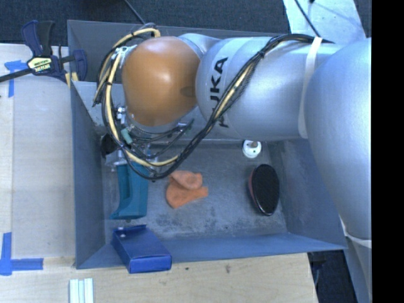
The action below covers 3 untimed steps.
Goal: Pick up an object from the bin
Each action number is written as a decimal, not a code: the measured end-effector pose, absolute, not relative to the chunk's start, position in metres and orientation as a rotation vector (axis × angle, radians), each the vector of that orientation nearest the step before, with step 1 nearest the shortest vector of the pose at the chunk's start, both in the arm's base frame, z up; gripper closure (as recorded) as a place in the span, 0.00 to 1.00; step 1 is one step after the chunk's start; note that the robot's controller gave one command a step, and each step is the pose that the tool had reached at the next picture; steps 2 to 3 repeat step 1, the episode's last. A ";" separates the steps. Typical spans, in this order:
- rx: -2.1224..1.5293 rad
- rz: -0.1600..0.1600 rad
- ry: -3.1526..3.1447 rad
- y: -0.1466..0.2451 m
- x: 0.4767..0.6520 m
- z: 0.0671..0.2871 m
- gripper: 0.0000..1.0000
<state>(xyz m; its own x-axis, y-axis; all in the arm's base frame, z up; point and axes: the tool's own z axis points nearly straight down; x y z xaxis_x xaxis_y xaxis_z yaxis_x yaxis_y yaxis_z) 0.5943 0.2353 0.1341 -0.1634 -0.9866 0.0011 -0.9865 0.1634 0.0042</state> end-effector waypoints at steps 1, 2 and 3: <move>2.033 0.001 -2.401 0.236 0.596 0.146 1.00; 2.033 0.001 -2.401 0.236 0.596 0.146 1.00; 2.033 0.001 -2.401 0.236 0.596 0.146 1.00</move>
Offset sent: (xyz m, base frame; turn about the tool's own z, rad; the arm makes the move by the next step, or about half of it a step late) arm -0.0001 0.0001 0.0214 0.0000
